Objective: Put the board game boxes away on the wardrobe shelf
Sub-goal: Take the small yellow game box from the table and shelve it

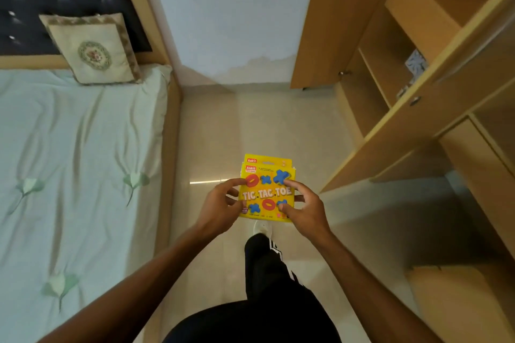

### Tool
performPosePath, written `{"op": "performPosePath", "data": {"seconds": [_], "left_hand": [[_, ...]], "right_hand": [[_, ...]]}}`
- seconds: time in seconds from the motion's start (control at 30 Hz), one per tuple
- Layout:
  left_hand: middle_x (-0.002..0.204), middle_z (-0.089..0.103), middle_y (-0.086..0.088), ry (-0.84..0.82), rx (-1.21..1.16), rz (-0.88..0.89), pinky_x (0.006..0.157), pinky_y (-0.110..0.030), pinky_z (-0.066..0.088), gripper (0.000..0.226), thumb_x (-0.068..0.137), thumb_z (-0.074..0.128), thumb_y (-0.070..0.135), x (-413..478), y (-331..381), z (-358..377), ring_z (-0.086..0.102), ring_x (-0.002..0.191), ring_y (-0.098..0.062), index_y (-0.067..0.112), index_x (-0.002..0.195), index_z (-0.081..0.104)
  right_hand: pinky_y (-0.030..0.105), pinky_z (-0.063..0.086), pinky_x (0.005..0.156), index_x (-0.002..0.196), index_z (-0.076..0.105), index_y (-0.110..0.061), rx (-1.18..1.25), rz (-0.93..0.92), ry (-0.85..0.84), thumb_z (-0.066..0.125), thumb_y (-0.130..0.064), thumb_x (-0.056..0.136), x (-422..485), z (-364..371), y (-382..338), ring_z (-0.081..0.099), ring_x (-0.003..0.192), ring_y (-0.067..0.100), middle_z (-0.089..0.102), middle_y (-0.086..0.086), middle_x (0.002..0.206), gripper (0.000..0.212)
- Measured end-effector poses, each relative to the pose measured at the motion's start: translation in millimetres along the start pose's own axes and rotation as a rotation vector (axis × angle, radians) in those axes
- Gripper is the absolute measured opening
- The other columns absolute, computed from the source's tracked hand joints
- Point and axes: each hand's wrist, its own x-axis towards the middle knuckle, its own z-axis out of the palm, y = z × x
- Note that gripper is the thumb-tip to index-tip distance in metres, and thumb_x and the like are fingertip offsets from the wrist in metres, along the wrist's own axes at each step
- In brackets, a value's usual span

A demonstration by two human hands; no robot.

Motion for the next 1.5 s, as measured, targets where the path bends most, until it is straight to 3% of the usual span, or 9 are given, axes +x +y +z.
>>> {"op": "performPosePath", "data": {"seconds": [0.13, 0.27, 0.5, 0.67, 0.87, 1.07, 1.23, 1.37, 1.5], "left_hand": [[0.101, 0.062, -0.002, 0.036, -0.01, -0.008, 0.055, -0.021, 0.057, 0.043, 0.085, 0.067, 0.008, 113, 34, -13, 0.07, 0.075, -0.016, 0.034, 0.12, 0.063], [0.099, 0.062, -0.004, 0.061, -0.028, -0.017, 0.053, -0.019, 0.055, 0.045, 0.083, 0.066, 0.004, 195, 73, -27, 0.07, 0.071, -0.015, 0.032, 0.119, 0.064], [0.105, 0.063, -0.002, 0.011, -0.015, 0.042, 0.054, -0.015, 0.054, 0.043, 0.087, 0.066, 0.009, 368, 139, -37, 0.069, 0.08, -0.013, 0.028, 0.126, 0.061], [0.101, 0.067, 0.0, -0.092, -0.006, 0.118, 0.061, -0.022, 0.059, 0.044, 0.085, 0.069, 0.008, 497, 179, -30, 0.069, 0.081, -0.011, 0.032, 0.122, 0.064], [0.1, 0.066, 0.0, -0.328, 0.074, 0.262, 0.058, -0.015, 0.055, 0.051, 0.08, 0.07, 0.003, 640, 243, -15, 0.069, 0.078, -0.009, 0.035, 0.12, 0.064], [0.096, 0.065, 0.0, -0.533, 0.051, 0.346, 0.063, -0.025, 0.06, 0.055, 0.074, 0.074, -0.003, 754, 330, 36, 0.069, 0.075, -0.011, 0.03, 0.117, 0.067], [0.103, 0.067, -0.01, -0.639, 0.024, 0.441, 0.064, -0.031, 0.06, 0.055, 0.076, 0.072, -0.006, 825, 400, 104, 0.071, 0.084, -0.028, 0.029, 0.117, 0.066], [0.093, 0.064, -0.001, -0.651, -0.009, 0.507, 0.059, -0.015, 0.054, 0.051, 0.078, 0.067, -0.014, 870, 471, 167, 0.065, 0.081, -0.025, 0.017, 0.119, 0.064], [0.097, 0.068, -0.001, -0.612, -0.008, 0.547, 0.069, -0.032, 0.059, 0.052, 0.077, 0.073, -0.003, 914, 543, 223, 0.069, 0.088, -0.027, 0.022, 0.122, 0.064]], "right_hand": [[0.029, 0.058, 0.078, 0.123, 0.063, -0.029, 0.015, -0.01, -0.007, 0.08, -0.009, 0.075, 119, -9, -27, 0.061, 0.103, 0.011, 0.063, -0.006, 0.123, 0.055], [0.037, 0.06, 0.079, 0.122, 0.063, -0.031, 0.009, -0.008, -0.006, 0.081, -0.007, 0.073, 208, -21, -60, 0.062, 0.101, 0.013, 0.063, -0.005, 0.122, 0.057], [0.035, 0.06, 0.079, 0.122, 0.064, -0.029, 0.007, -0.021, 0.088, 0.082, -0.008, 0.072, 368, -60, -105, 0.062, 0.098, 0.01, 0.064, -0.006, 0.12, 0.057], [0.029, 0.058, 0.076, 0.121, 0.064, -0.029, 0.045, 0.024, 0.239, 0.082, -0.008, 0.072, 470, -87, -117, 0.062, 0.096, 0.005, 0.065, -0.008, 0.118, 0.056], [0.01, 0.051, 0.064, 0.12, 0.065, -0.027, 0.109, 0.107, 0.44, 0.081, -0.005, 0.073, 565, -126, -141, 0.062, 0.092, 0.0, 0.065, -0.008, 0.115, 0.055], [0.027, 0.059, 0.074, 0.119, 0.067, -0.026, 0.205, 0.15, 0.678, 0.082, -0.002, 0.071, 635, -192, -158, 0.066, 0.09, 0.002, 0.07, -0.007, 0.108, 0.056], [0.038, 0.062, 0.077, 0.116, 0.068, -0.03, 0.301, 0.148, 0.791, 0.081, 0.003, 0.07, 688, -271, -153, 0.072, 0.093, 0.01, 0.074, -0.001, 0.108, 0.058], [0.027, 0.061, 0.072, 0.12, 0.066, -0.024, 0.274, 0.115, 0.83, 0.08, 0.003, 0.072, 732, -356, -154, 0.071, 0.094, 0.011, 0.072, -0.003, 0.107, 0.057], [0.021, 0.059, 0.067, 0.122, 0.066, -0.02, 0.257, 0.061, 0.834, 0.08, 0.003, 0.072, 777, -450, -158, 0.07, 0.09, 0.007, 0.072, 0.0, 0.107, 0.057]]}}
